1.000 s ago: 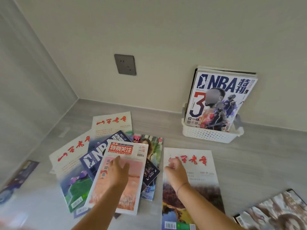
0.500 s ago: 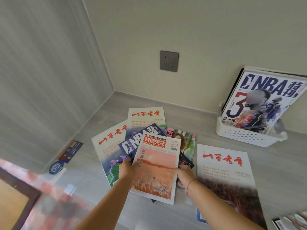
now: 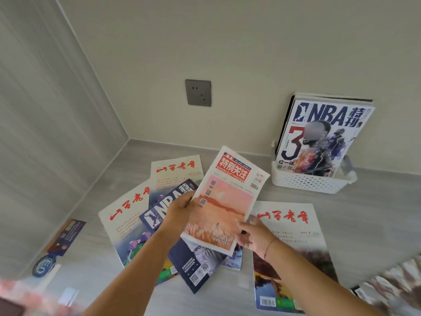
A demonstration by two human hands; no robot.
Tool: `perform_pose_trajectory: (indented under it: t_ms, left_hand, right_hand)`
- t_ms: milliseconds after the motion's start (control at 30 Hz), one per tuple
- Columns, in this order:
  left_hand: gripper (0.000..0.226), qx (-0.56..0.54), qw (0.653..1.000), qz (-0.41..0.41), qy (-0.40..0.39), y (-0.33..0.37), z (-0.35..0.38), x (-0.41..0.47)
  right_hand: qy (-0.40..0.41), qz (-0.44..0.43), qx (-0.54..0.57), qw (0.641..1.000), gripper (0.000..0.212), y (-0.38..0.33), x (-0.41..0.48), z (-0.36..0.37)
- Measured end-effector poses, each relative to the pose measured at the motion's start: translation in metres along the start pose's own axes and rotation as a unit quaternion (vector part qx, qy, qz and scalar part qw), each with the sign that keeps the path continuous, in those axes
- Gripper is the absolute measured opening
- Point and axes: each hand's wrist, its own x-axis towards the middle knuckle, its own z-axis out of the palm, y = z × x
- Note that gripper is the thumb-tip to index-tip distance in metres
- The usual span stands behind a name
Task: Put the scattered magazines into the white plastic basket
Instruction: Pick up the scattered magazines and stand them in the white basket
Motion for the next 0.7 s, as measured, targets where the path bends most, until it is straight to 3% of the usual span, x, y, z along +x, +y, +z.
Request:
perform_pose_trajectory:
  t_ms: [100,200,433,533,700]
  left_hand:
    - [0.027,-0.035,0.998,0.019,-0.038,0.029,0.029,0.014]
    - [0.026,-0.04,0.997,0.042,-0.044,0.054,0.06,0.033]
    - [0.014,0.019,0.995,0.089,-0.04,0.117,0.149,0.102]
    - [0.016,0.023,0.995,0.097,-0.03,0.14,0.191,0.129]
    - [0.017,0.047,0.993,0.11,0.008,0.153,0.246,0.166]
  right_hand:
    - [-0.001,-0.054,0.053,0.997,0.024,-0.034,-0.002,-0.031]
    - [0.077,-0.151,-0.009,0.986,0.016,-0.069,-0.005,-0.072]
    - [0.225,-0.328,-0.111,0.911,0.017,-0.174,-0.033,-0.158]
    - [0.254,-0.361,-0.126,0.889,0.005,-0.211,-0.034,-0.187]
    - [0.306,-0.355,-0.137,0.873,0.02,-0.24,-0.012,-0.219]
